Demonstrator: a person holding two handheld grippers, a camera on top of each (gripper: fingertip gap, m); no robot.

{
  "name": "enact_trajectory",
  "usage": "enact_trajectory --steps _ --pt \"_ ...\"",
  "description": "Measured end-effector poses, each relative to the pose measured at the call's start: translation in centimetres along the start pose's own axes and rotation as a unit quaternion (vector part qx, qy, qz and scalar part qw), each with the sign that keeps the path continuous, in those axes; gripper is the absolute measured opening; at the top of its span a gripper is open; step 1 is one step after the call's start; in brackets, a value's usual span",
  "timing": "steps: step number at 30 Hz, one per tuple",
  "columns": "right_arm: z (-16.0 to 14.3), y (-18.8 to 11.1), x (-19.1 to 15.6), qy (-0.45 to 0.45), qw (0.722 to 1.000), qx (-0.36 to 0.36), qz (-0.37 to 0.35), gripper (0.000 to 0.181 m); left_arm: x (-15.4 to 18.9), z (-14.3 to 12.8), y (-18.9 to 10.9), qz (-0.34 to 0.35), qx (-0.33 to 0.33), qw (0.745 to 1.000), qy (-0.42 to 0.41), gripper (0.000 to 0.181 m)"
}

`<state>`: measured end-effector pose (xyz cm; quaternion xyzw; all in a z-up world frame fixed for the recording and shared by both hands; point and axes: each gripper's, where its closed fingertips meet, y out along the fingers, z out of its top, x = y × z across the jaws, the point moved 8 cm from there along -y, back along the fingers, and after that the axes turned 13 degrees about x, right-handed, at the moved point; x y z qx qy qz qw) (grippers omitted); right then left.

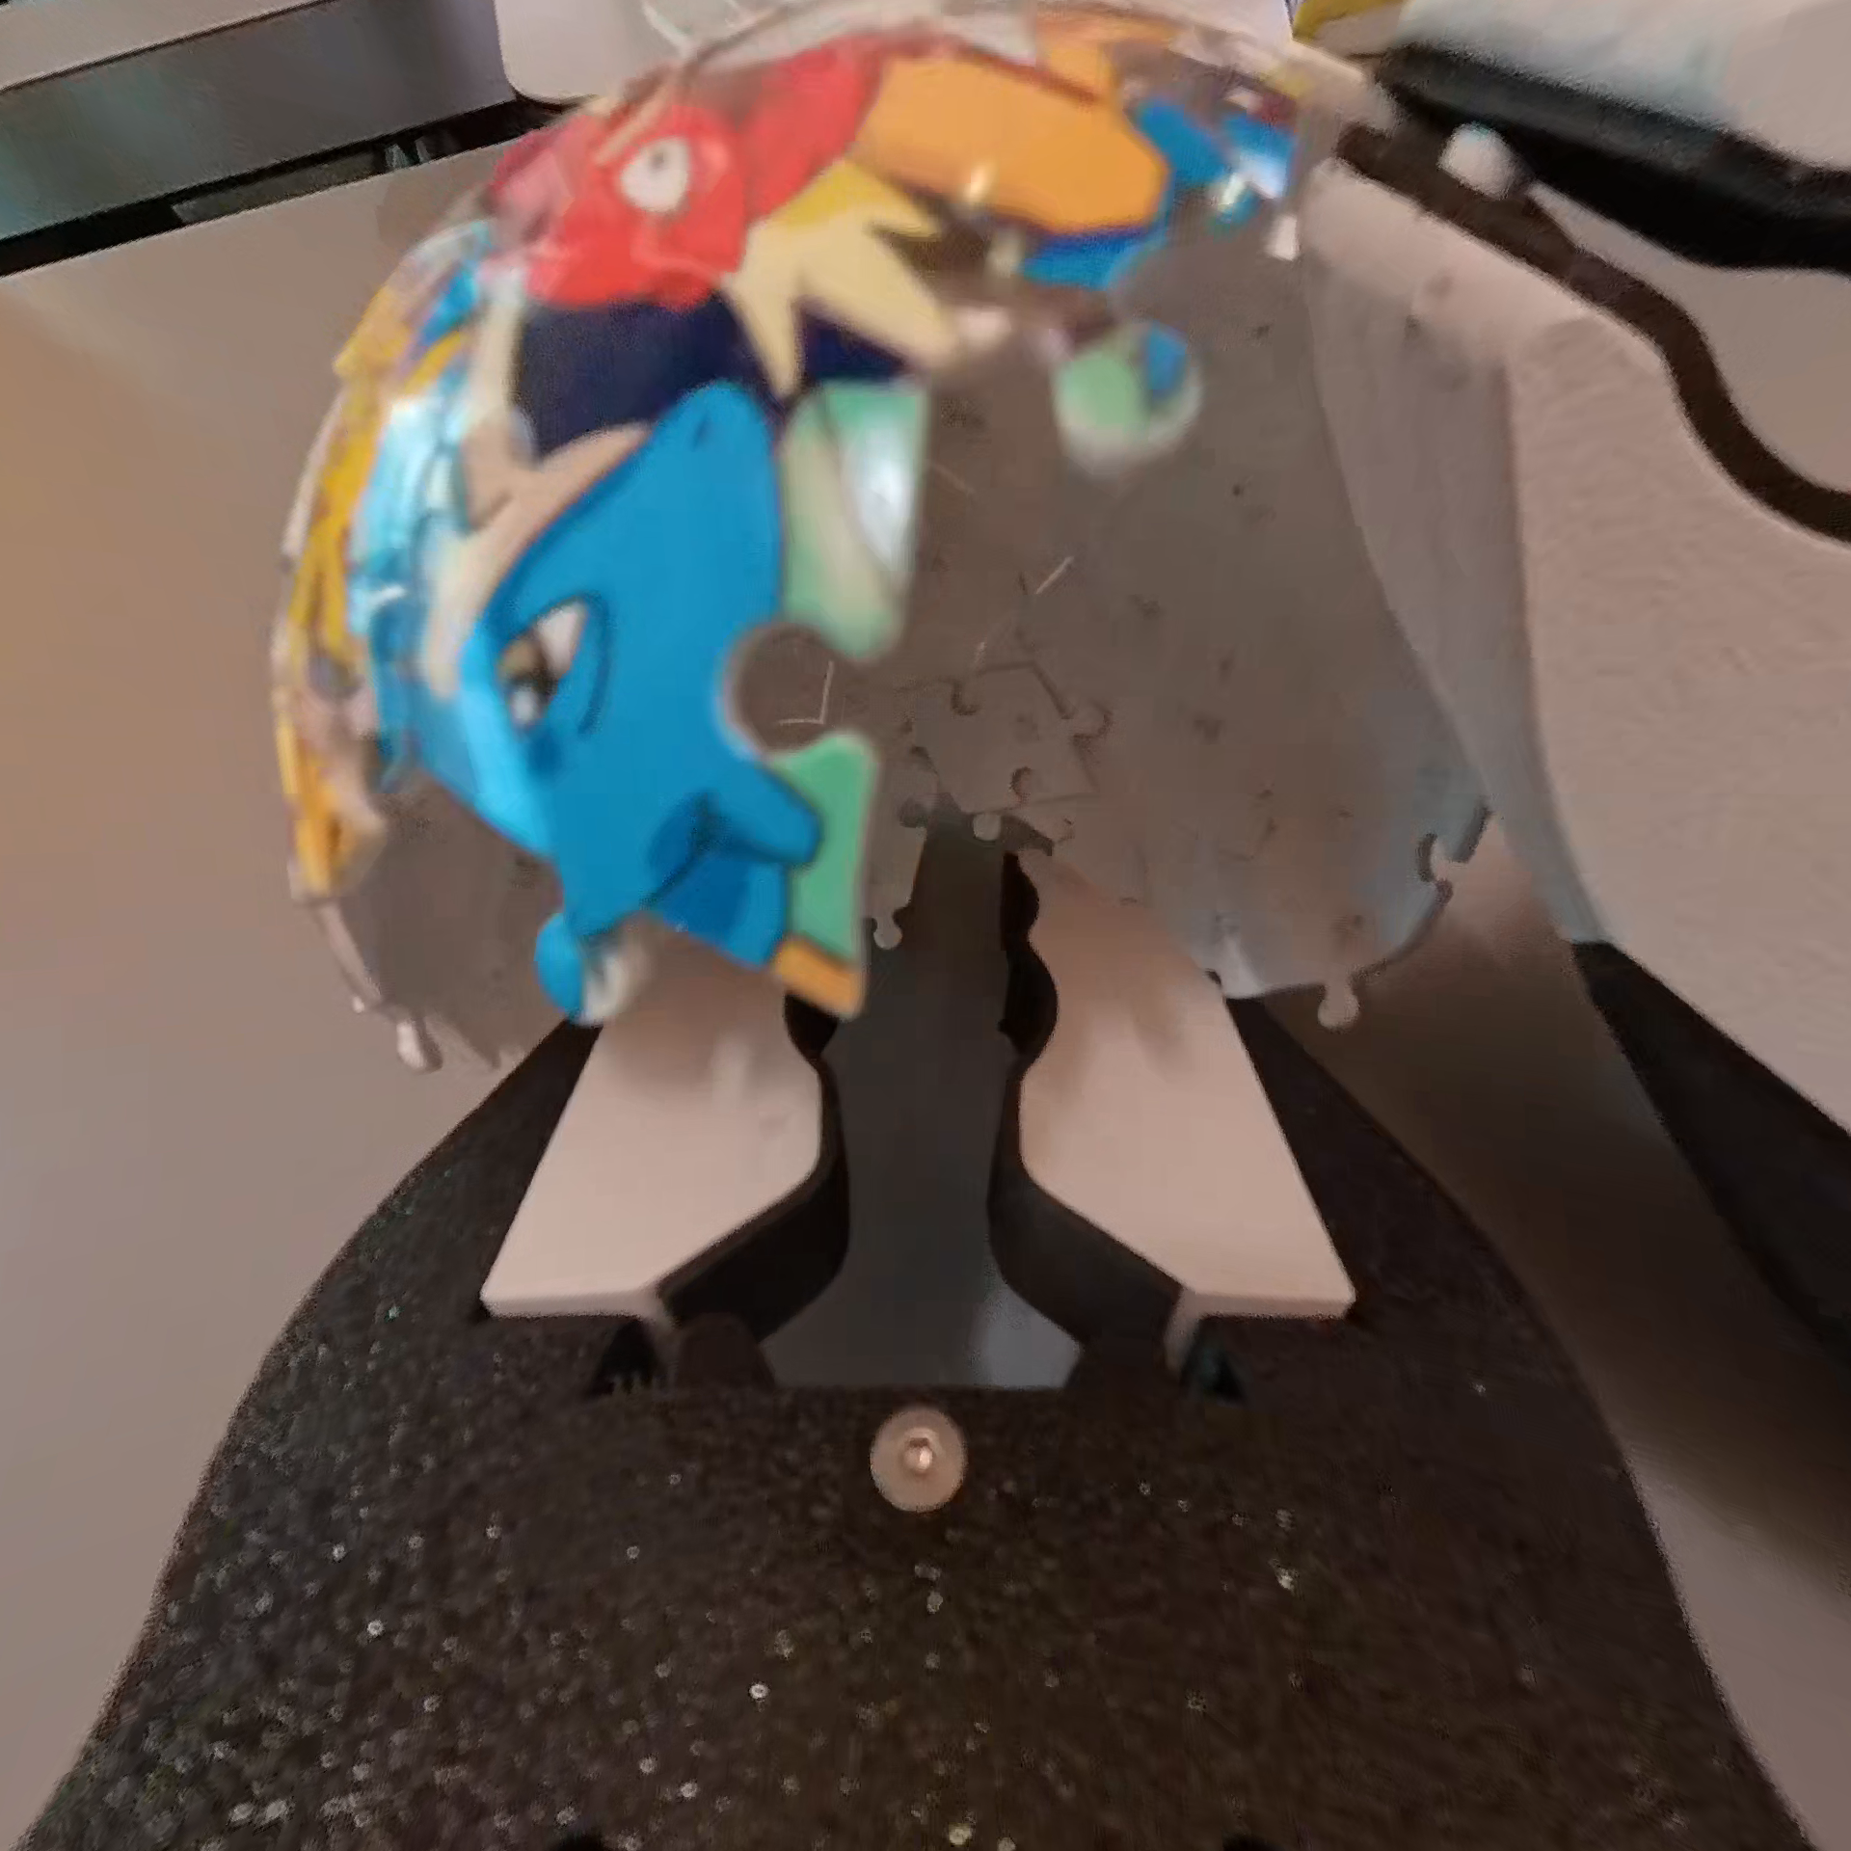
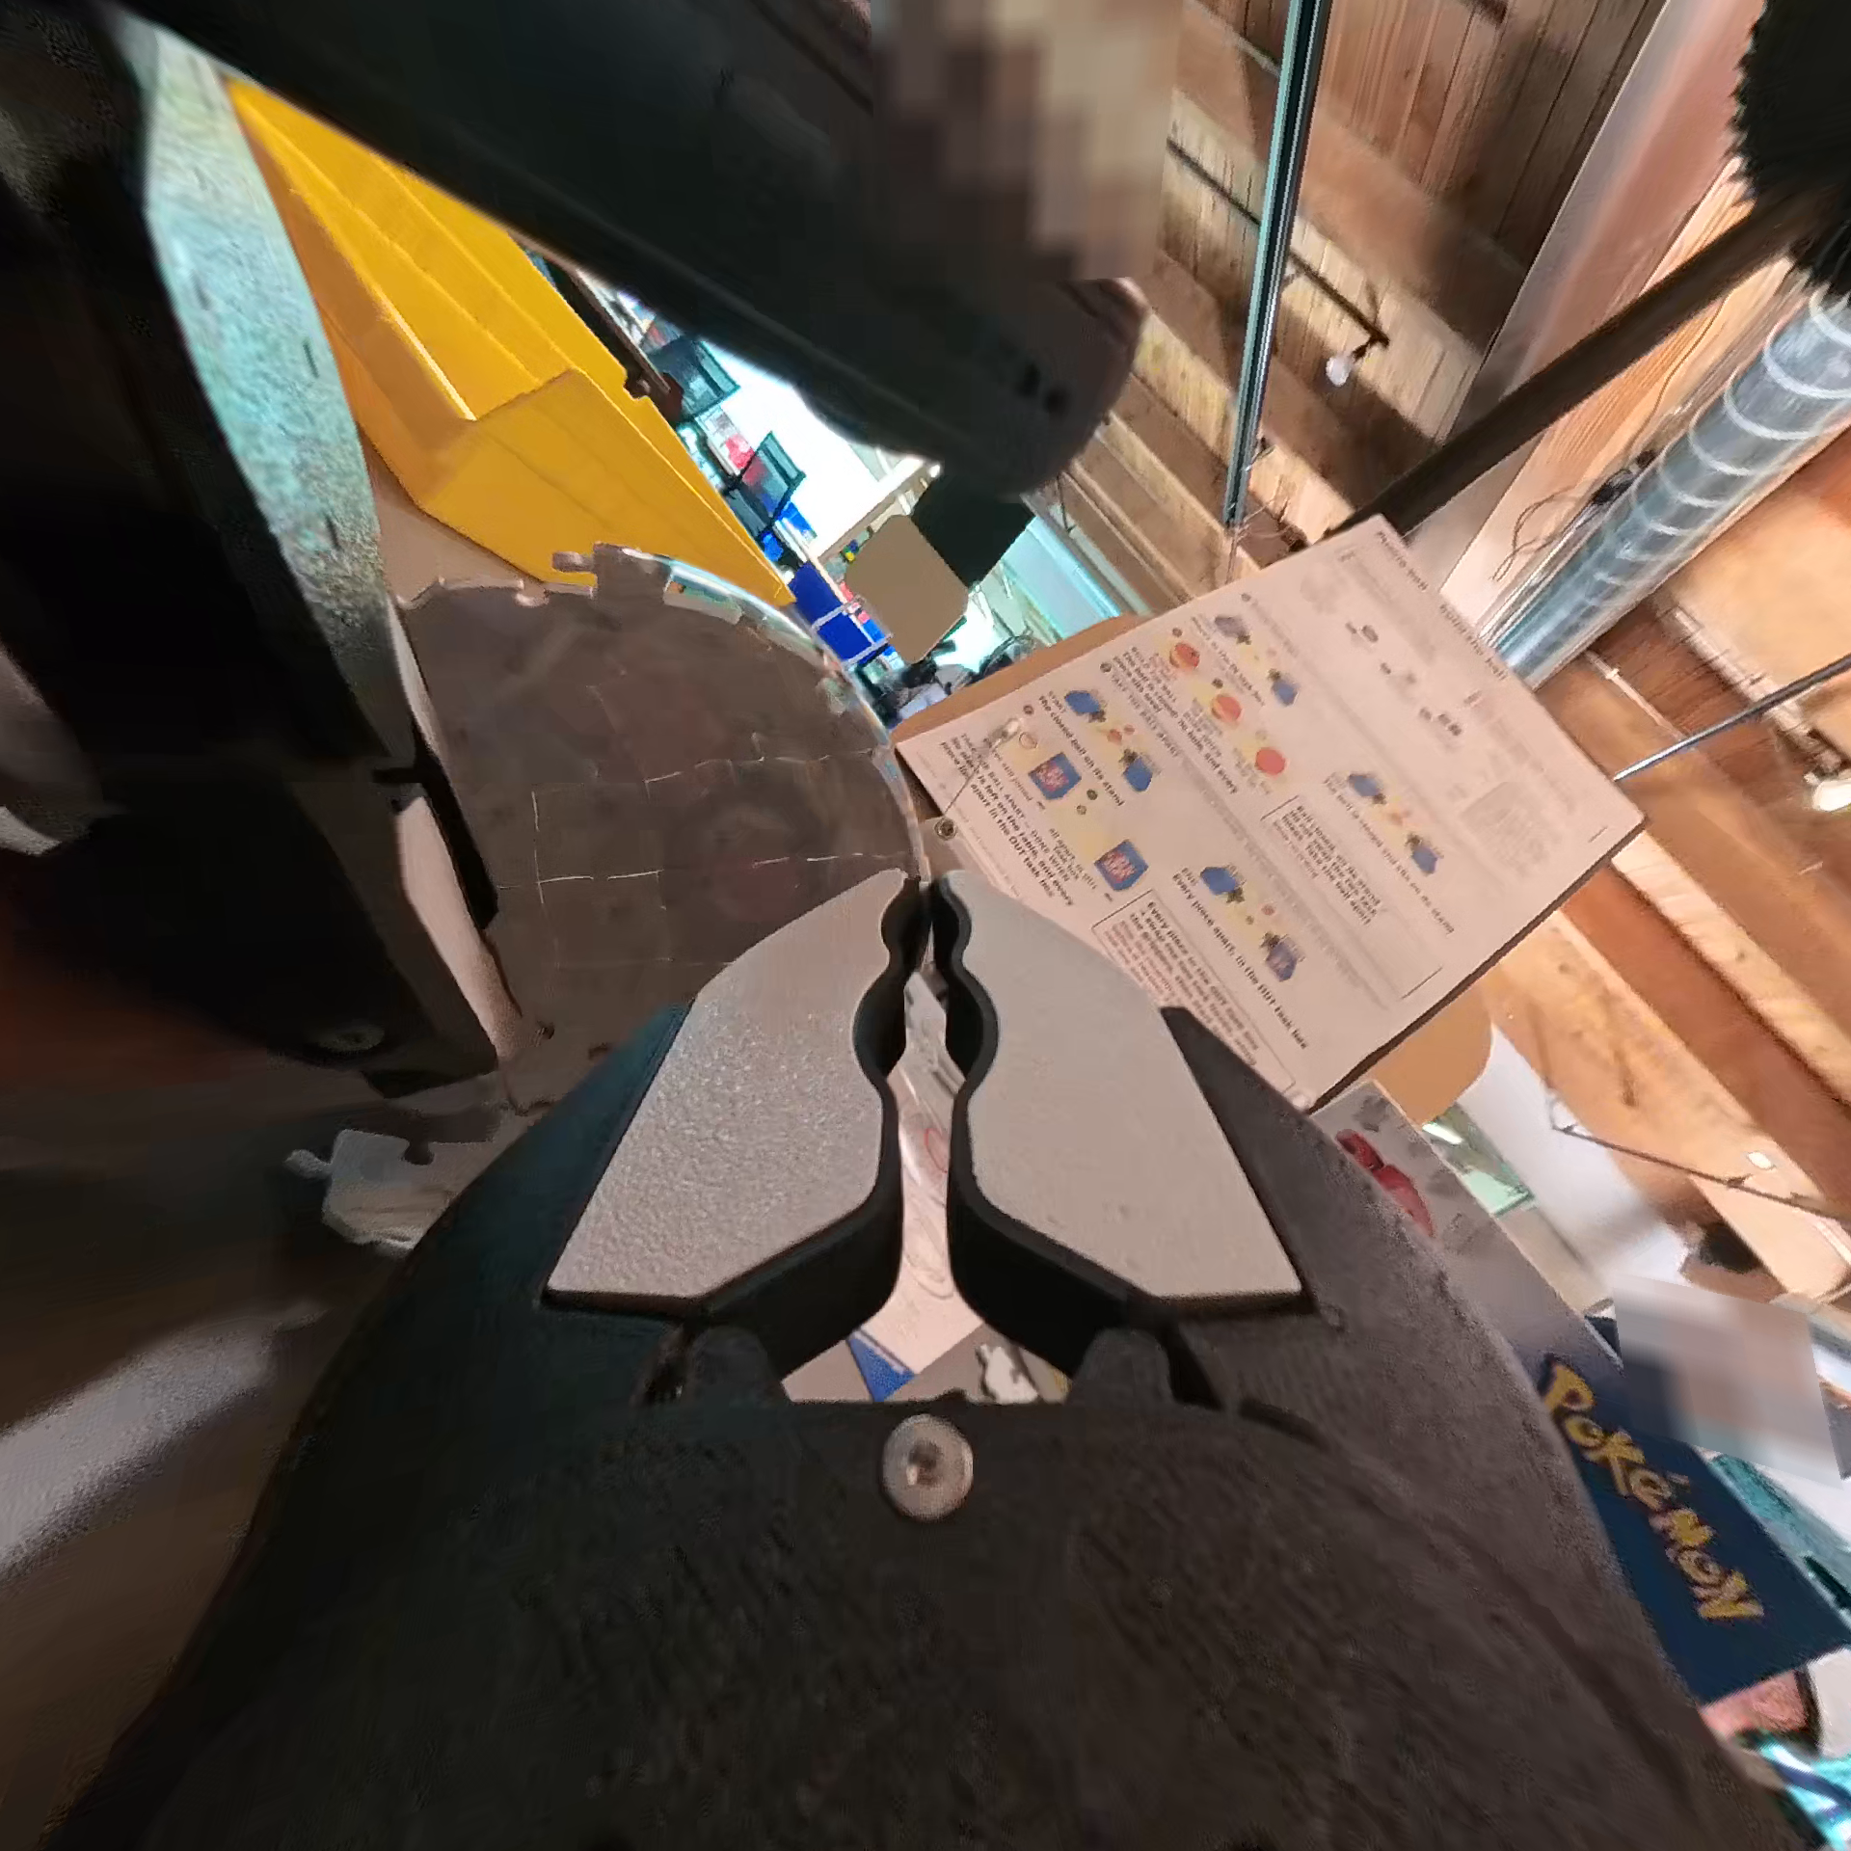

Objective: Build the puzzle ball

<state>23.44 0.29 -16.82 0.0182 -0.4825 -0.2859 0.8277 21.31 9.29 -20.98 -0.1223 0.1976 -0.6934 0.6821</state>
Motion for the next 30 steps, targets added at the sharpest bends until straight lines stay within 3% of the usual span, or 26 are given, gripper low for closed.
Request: enact_trajectory --steps 11,22,26,30 --pt "-0.2 -0.1 0.3 -0.028 1.0 0.001 0.004 0.002 0.1 -0.8 -0.1 -0.037 -0.034 0.999 0.021 0.025" --pt "-0.7 -0.6 0.7 -0.025 0.999 -0.022 0.001 0.002 -1.3 -1.2 -1.5 -0.164 -0.022 0.963 0.211 0.02" --pt "-0.7 -0.5 0.7 -0.024 0.999 -0.027 -0.005 0.002 -0.7 -1.5 -1.5 -0.205 -0.056 0.963 0.166 0.007" --pt "-0.9 -0.6 0.8 -0.017 0.999 -0.032 -0.008 0.002 -0.3 -1.3 -1.1 -0.174 -0.055 0.973 0.143 0.01"
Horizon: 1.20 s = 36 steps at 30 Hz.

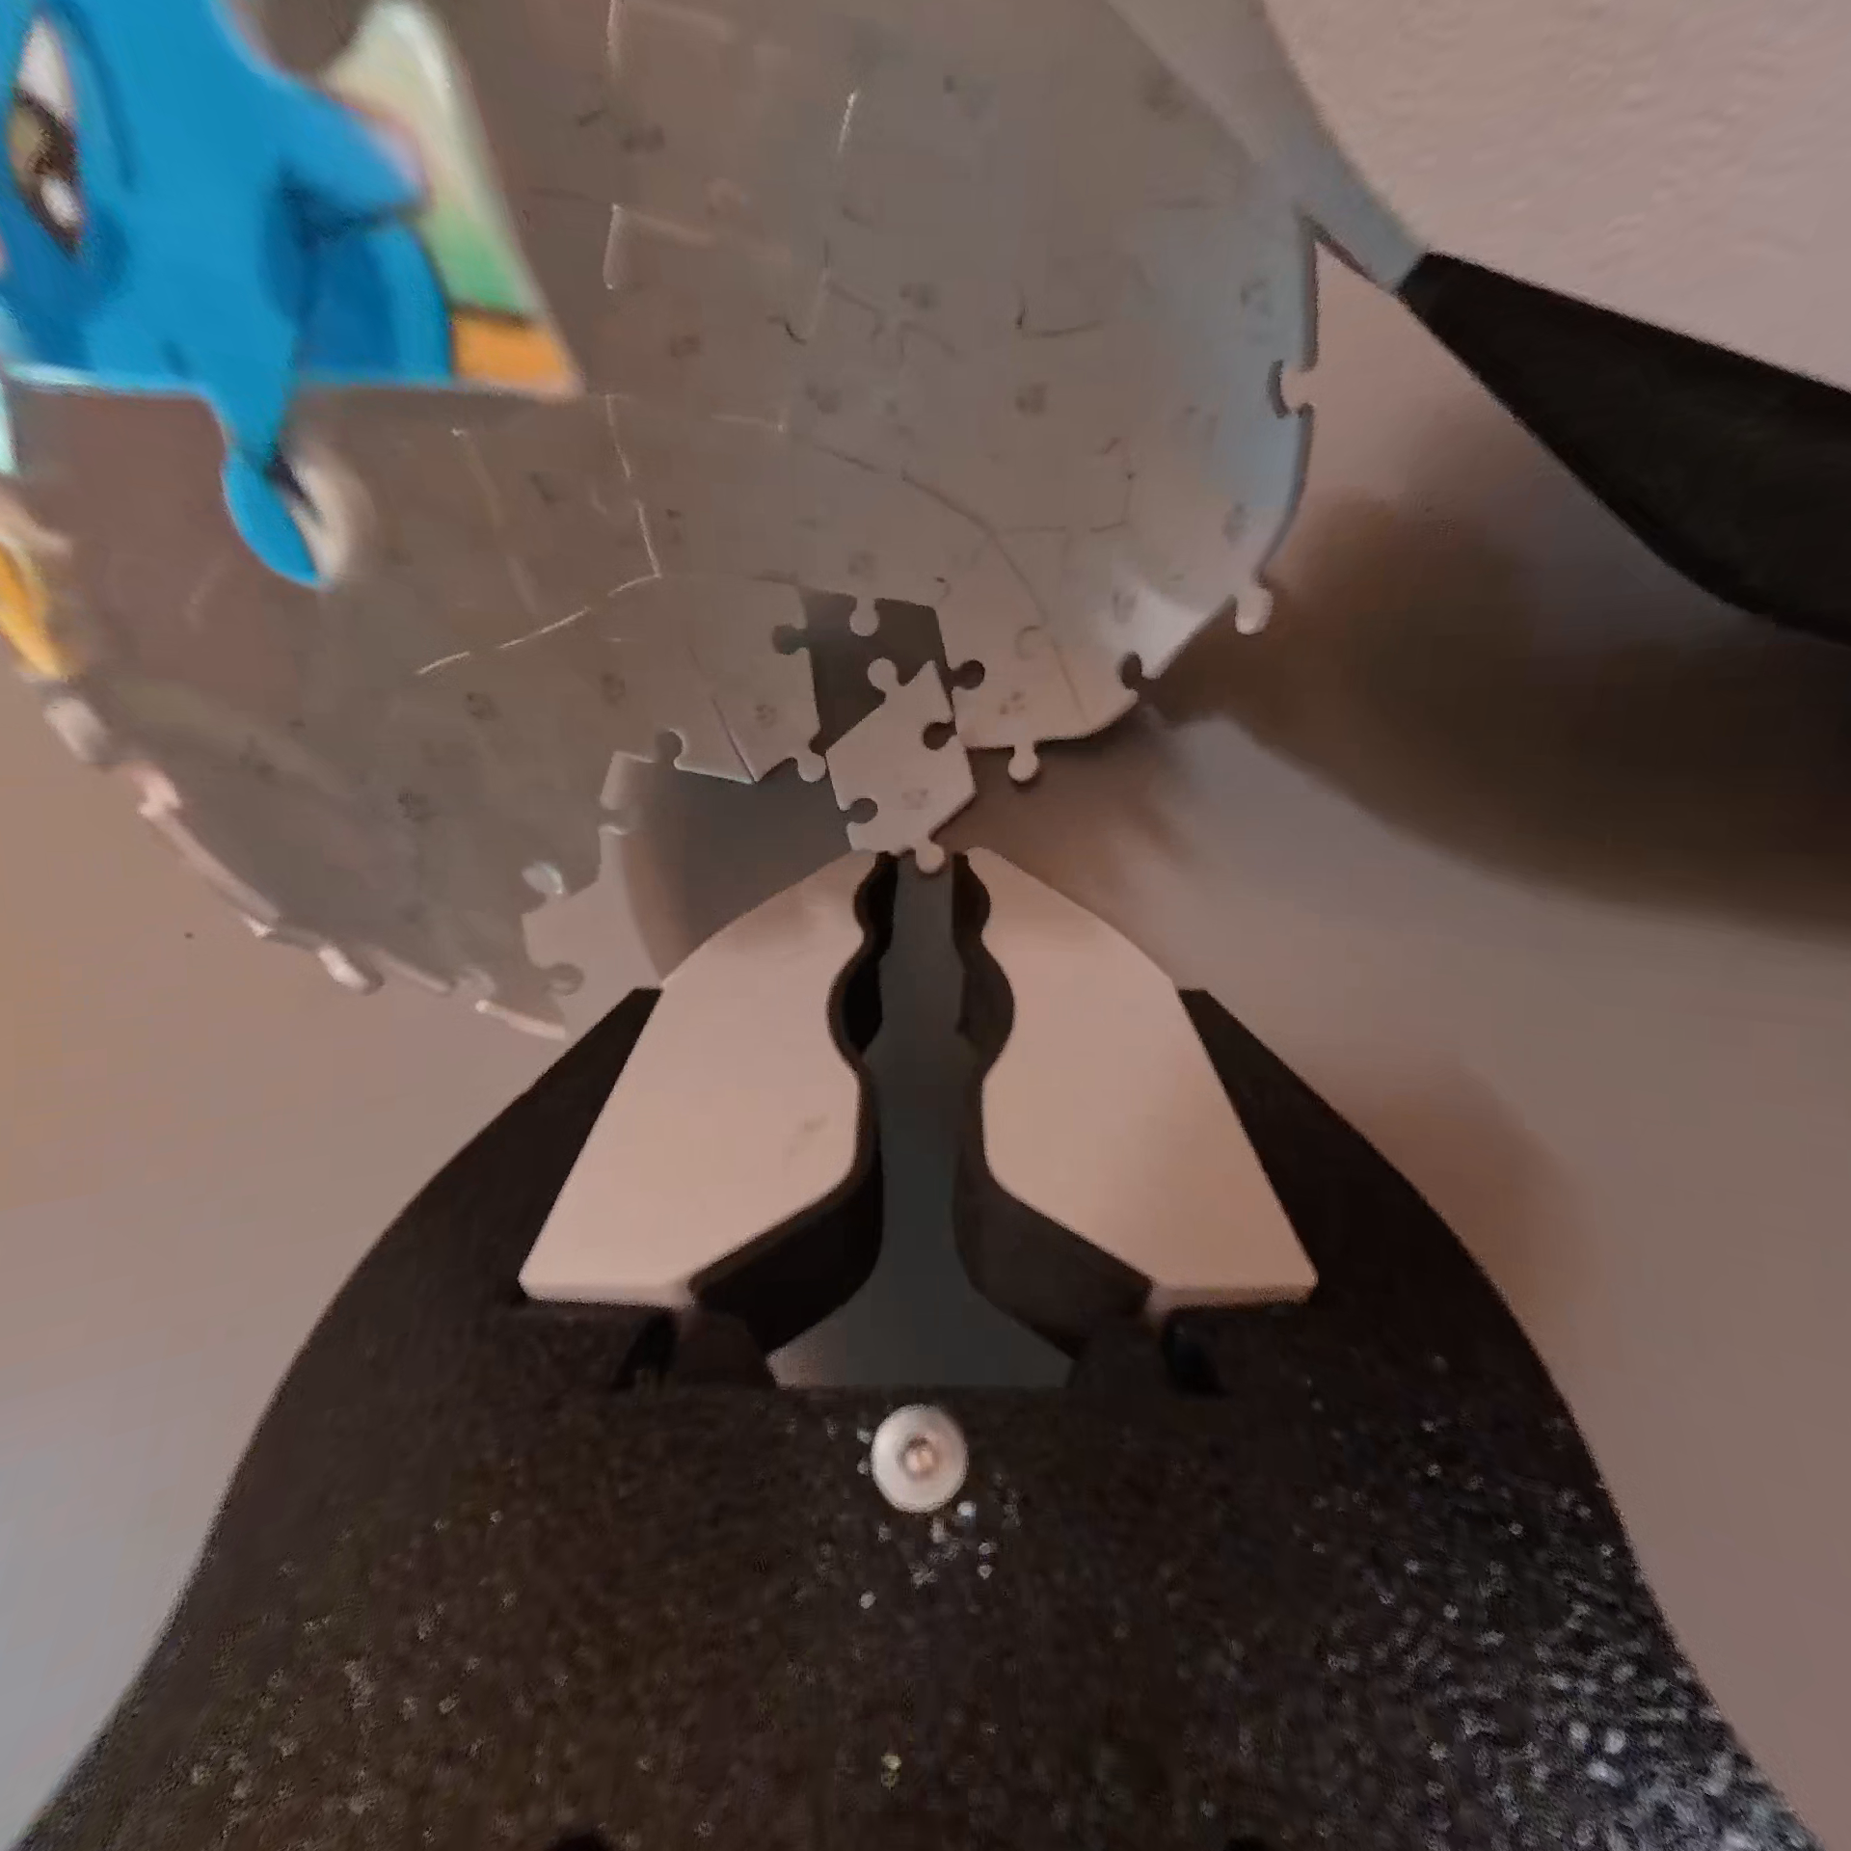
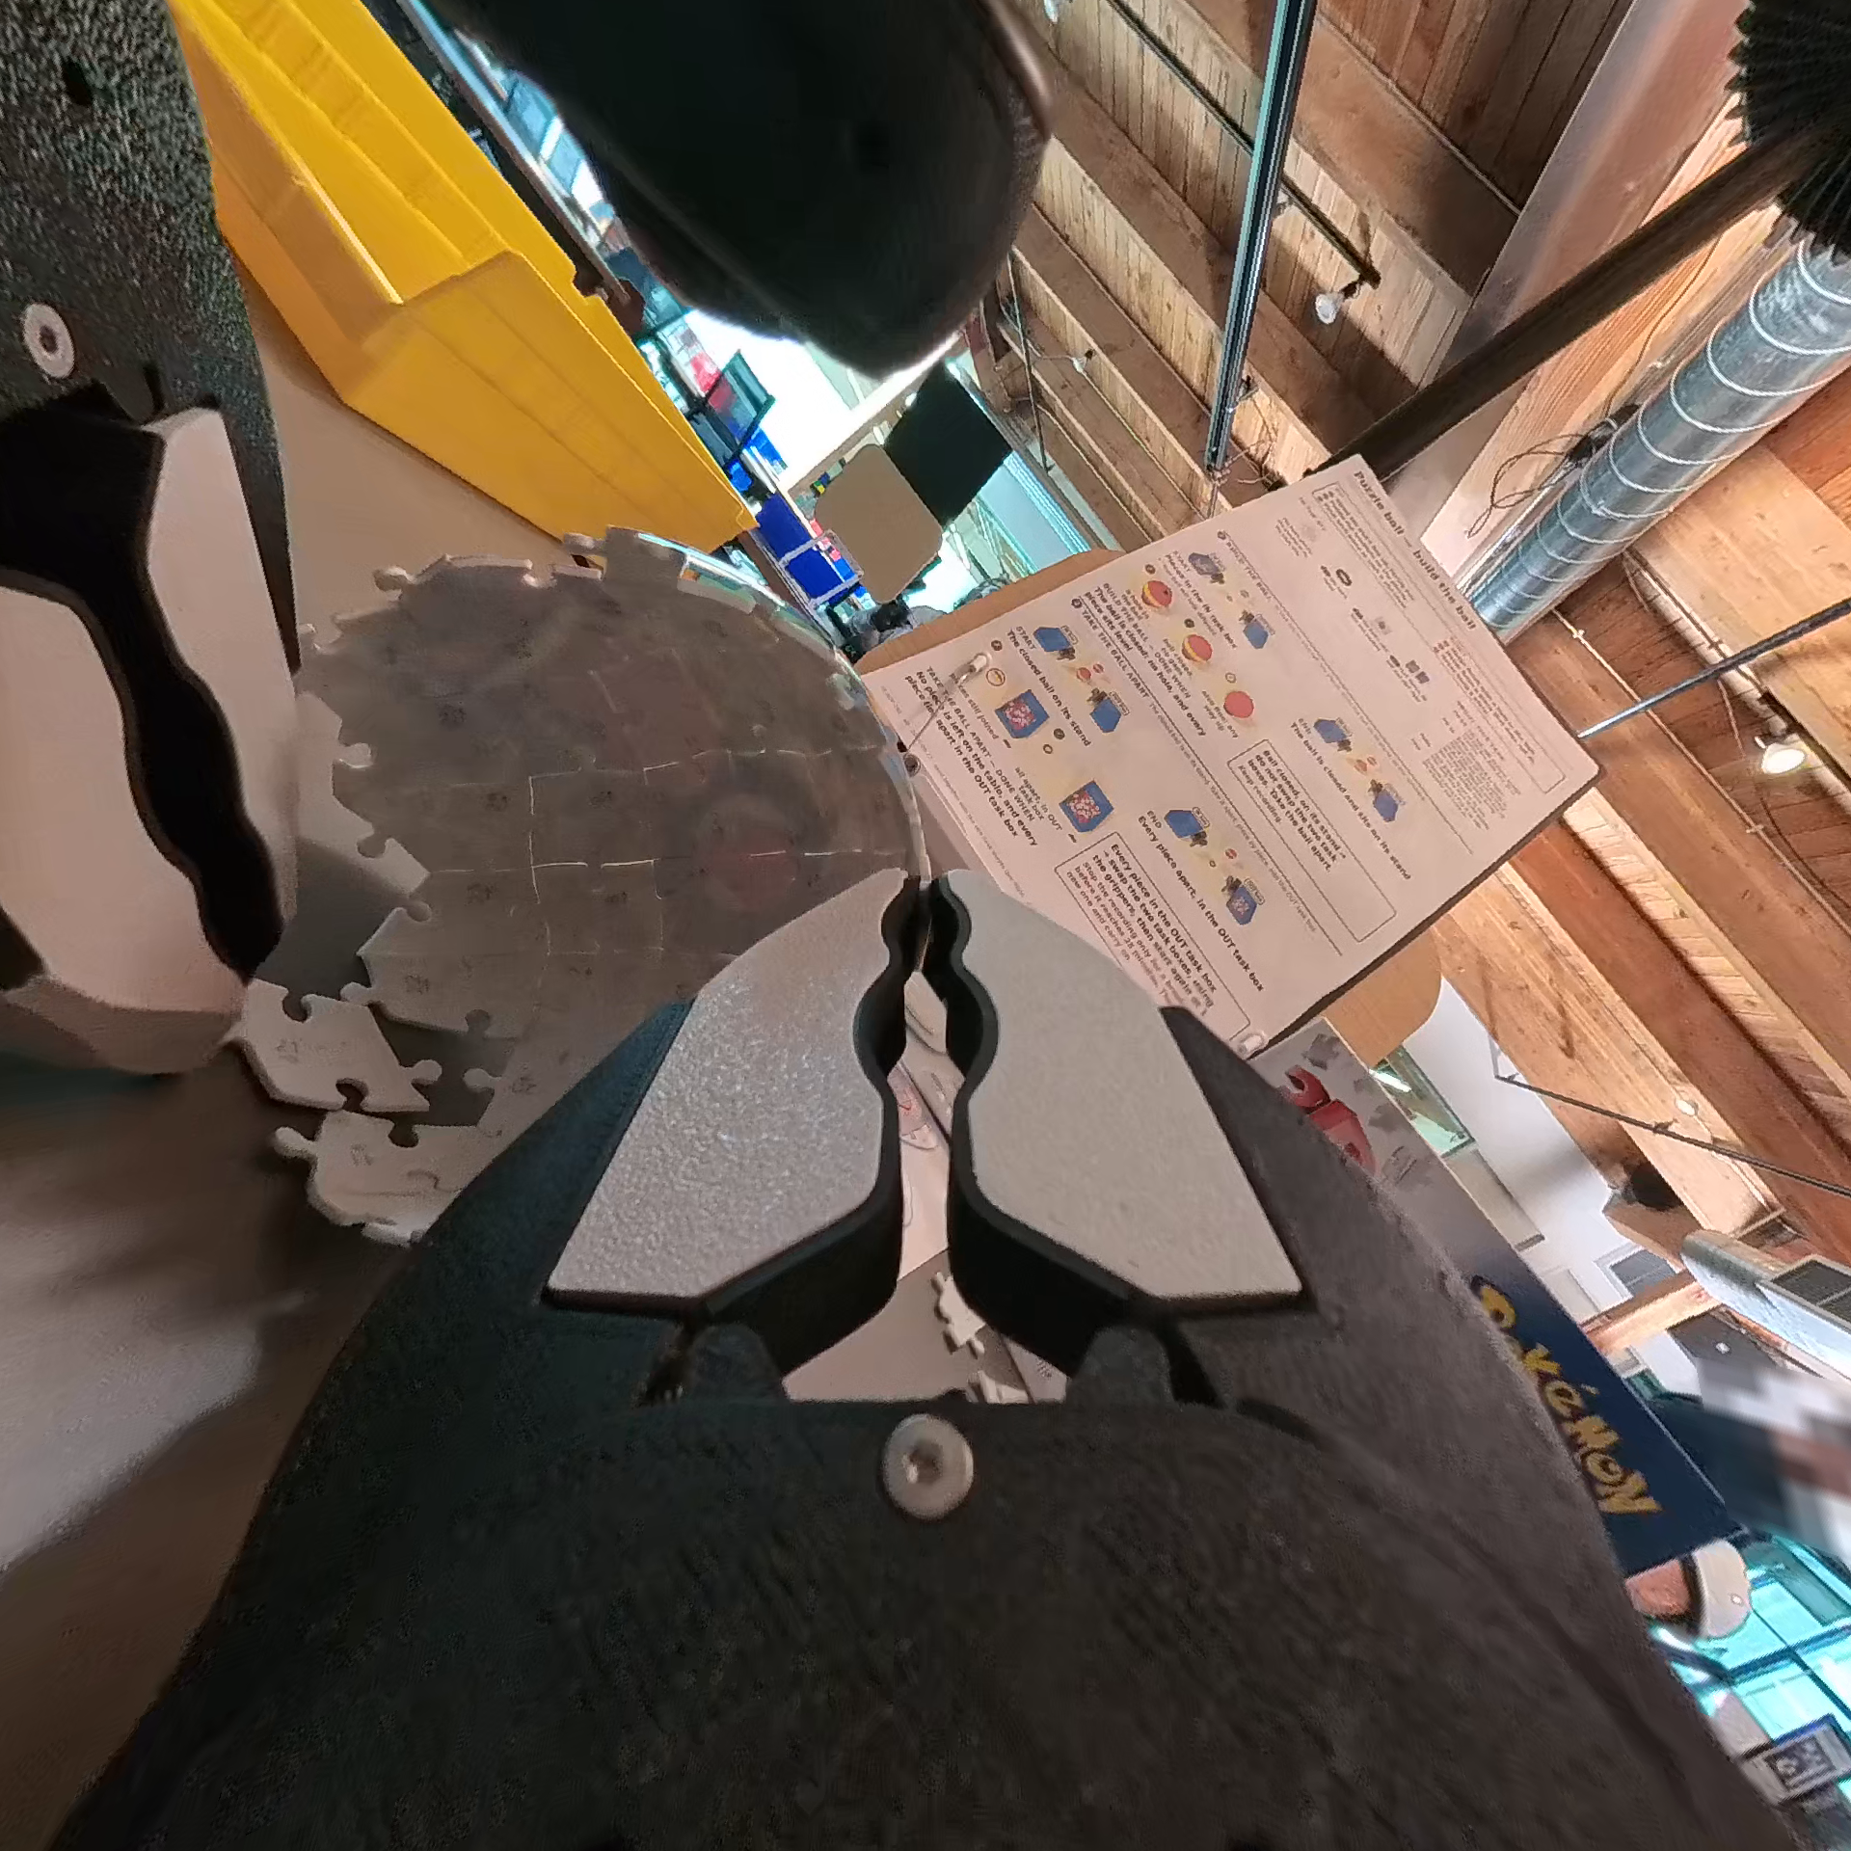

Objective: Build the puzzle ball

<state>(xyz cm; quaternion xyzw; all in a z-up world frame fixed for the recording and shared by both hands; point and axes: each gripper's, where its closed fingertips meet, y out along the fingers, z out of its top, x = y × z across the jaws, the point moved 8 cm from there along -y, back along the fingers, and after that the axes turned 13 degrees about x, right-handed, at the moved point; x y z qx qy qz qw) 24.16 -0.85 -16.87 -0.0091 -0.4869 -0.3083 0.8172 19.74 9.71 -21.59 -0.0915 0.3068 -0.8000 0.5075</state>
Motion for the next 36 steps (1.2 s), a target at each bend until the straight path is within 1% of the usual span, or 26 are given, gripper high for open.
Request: enact_trajectory --steps 2,3,4,5,7,9,10,12,15,20,24,29,32,34,36 --pt "-0.1 0.0 0.0 0.005 1.0 -0.001 -0.001 0.002 0.3 0.1 0.2 -0.012 0.002 1.0 -0.017 0.004" --pt "-0.2 0.0 0.1 0.007 1.0 0.0 0.0 0.002 0.6 0.2 0.1 -0.026 0.001 0.999 -0.024 0.008" --pt "-0.2 0.0 0.1 0.01 1.0 0.0 0.0 0.002 0.6 0.3 0.0 -0.026 0.0 0.999 -0.034 0.017" --pt "-0.3 0.0 0.1 0.012 1.0 -0.001 0.0 0.002 0.4 0.4 -0.1 -0.009 0.007 0.999 -0.049 0.022" --pt "-0.3 0.0 0.2 0.017 1.0 0.001 0.0 0.002 -0.2 0.7 -0.2 0.022 0.026 0.996 -0.087 0.023" --pt "-0.4 0.0 0.2 0.02 1.0 0.001 0.001 0.002 -0.3 0.6 0.1 0.019 0.009 0.993 -0.114 0.024" --pt "-0.4 0.0 0.2 0.021 1.0 0.001 0.002 0.002 -0.3 0.4 0.3 0.02 -0.011 0.993 -0.118 0.03" --pt "-0.5 0.0 0.2 0.024 1.0 0.001 0.002 0.002 -0.2 0.4 0.5 0.021 -0.019 0.992 -0.126 0.031" --pt "-0.5 0.0 0.3 0.025 1.0 0.002 0.003 0.002 0.6 0.7 0.4 0.003 -0.021 0.991 -0.129 0.031" --pt "-0.5 -0.1 0.3 0.026 1.0 0.004 0.004 0.002 1.5 0.8 0.1 -0.015 -0.02 0.993 -0.118 0.028" --pt "-0.6 -0.1 0.3 0.03 1.0 0.003 0.003 0.002 0.4 1.1 0.1 0.034 0.006 0.997 -0.075 0.026" --pt "-0.7 -0.1 0.3 0.029 1.0 0.004 0.003 0.002 0.0 1.0 0.9 0.013 0.002 1.0 -0.025 0.029" --pt "-0.8 -0.2 0.4 0.031 1.0 0.002 0.003 0.002 -0.5 1.1 0.9 0.011 0.003 1.0 0.009 0.042" --pt "-0.8 -0.1 0.4 0.032 0.999 0.001 0.002 0.002 -0.6 1.1 1.0 -0.007 0.007 1.0 0.018 0.039" --pt "-0.8 -0.1 0.4 0.032 0.999 0.002 0.003 0.002 -0.6 1.0 1.0 -0.022 -0.004 1.0 0.017 0.039"
